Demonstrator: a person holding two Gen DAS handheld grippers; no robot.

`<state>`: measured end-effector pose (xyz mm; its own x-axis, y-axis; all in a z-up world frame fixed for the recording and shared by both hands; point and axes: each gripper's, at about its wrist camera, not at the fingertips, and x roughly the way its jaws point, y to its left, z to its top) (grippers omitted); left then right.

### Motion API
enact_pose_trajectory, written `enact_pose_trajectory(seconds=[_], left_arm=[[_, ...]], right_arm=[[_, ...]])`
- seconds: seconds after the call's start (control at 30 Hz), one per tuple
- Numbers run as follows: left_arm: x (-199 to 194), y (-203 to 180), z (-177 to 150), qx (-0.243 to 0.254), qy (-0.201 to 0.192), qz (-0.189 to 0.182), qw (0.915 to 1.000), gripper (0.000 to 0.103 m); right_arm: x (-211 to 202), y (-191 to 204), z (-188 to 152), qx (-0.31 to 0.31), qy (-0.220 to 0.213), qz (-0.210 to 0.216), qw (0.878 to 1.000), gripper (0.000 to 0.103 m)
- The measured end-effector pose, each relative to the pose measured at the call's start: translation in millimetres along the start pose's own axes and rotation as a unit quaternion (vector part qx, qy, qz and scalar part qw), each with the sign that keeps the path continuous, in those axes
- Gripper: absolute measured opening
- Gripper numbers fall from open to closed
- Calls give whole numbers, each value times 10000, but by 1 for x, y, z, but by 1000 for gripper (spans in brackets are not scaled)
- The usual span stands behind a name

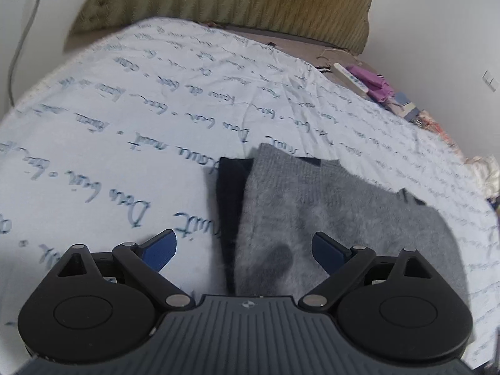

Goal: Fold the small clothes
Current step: 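Grasp the folded sweater edge with the right tool while the left tool grasps it too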

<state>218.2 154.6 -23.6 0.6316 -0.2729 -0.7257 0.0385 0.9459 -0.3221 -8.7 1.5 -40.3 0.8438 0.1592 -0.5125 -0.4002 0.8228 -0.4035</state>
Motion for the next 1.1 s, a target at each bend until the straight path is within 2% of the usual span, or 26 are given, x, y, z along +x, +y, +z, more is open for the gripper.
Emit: enact_pose_trajectory(seconds=[0.2, 0.37, 0.43, 0.5, 0.57, 0.6, 0.67, 0.73, 0.77, 0.83, 0.9, 0.97, 1.1], left_arm=[[23, 17, 13, -488, 280, -487, 9972, 94], [35, 28, 25, -797, 318, -928, 9920, 92], [42, 33, 30, -990, 354, -1151, 9878, 86], [49, 37, 34, -1149, 392, -1261, 9846, 82], [53, 38, 36, -1166, 393, -1326, 9835, 76], [55, 36, 37, -1129, 393, -1323, 9840, 72], [59, 33, 38, -1014, 398, -1319, 9852, 63], [63, 32, 39, -968, 401, -1219, 9870, 44], [66, 33, 39, -1001, 392, -1185, 9871, 40], [69, 37, 38, -1132, 402, -1148, 9861, 13], [69, 40, 36, -1217, 359, -1113, 9857, 11], [63, 35, 35, -1099, 243, -961, 9890, 10], [46, 12, 36, -574, 16, -490, 9971, 10]], right_arm=[[12, 21, 5, -277, -48, -171, 9995, 93], [24, 35, 16, -525, -199, -340, 9978, 91], [29, 39, 21, -611, -210, -329, 9974, 77], [35, 44, 25, -690, -250, -344, 9967, 68], [40, 49, 27, -819, -280, -425, 9953, 64], [43, 50, 29, -861, -304, -448, 9948, 63], [47, 52, 32, -925, -305, -425, 9943, 54], [50, 55, 35, -989, -309, -382, 9939, 43], [51, 57, 35, -1034, -320, -369, 9934, 41], [54, 60, 35, -1140, -329, -321, 9924, 29], [55, 62, 34, -1166, -361, -239, 9922, 19], [53, 61, 32, -1132, -408, -175, 9926, 12], [43, 49, 31, -879, -581, -37, 9944, 8]])
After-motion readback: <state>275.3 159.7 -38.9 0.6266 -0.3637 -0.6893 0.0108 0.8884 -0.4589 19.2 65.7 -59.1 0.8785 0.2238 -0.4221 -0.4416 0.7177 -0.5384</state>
